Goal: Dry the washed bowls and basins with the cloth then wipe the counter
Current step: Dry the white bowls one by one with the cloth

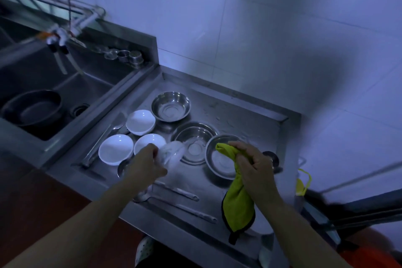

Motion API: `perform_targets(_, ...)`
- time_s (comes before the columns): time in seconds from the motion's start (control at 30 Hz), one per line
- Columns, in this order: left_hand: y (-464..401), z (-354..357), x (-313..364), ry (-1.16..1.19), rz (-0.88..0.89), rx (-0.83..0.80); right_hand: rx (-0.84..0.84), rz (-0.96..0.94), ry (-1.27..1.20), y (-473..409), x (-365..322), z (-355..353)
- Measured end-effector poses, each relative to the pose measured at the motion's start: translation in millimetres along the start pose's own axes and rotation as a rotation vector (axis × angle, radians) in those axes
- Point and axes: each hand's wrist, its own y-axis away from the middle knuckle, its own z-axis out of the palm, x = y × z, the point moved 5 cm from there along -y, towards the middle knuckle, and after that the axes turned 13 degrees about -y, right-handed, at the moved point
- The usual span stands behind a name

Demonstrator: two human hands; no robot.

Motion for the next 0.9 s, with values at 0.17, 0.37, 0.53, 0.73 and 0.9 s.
perform_targets(0.17,30.5,-46.3,7.6,-0.163,0.155,0.177,-0.092,0.01,0.014,-1.1,5.8,29.9)
perform_targets(0.37,59.4,-93.8,1.5,0.057,0.206,0.202,-0.106,-0.139,0.005,1.7,-16.8,71.6)
perform_targets(0.53,72.6,-131.6,1.1,0.256,0.178,0.292,-0.167,-0.48,0.054,2.1,-63.3,114.9)
perform_targets(0.73,79.7,-165.6,12.9,0.487,0.203,0.38,-0.263,-1.002,0.534,7.3,-108.5,173.0)
perform_targets(0.9,76.8,-188.4,14.0,0.675,0.17,0.41,-0.312,-0.939,0.616,12.6,-123.0,190.0)
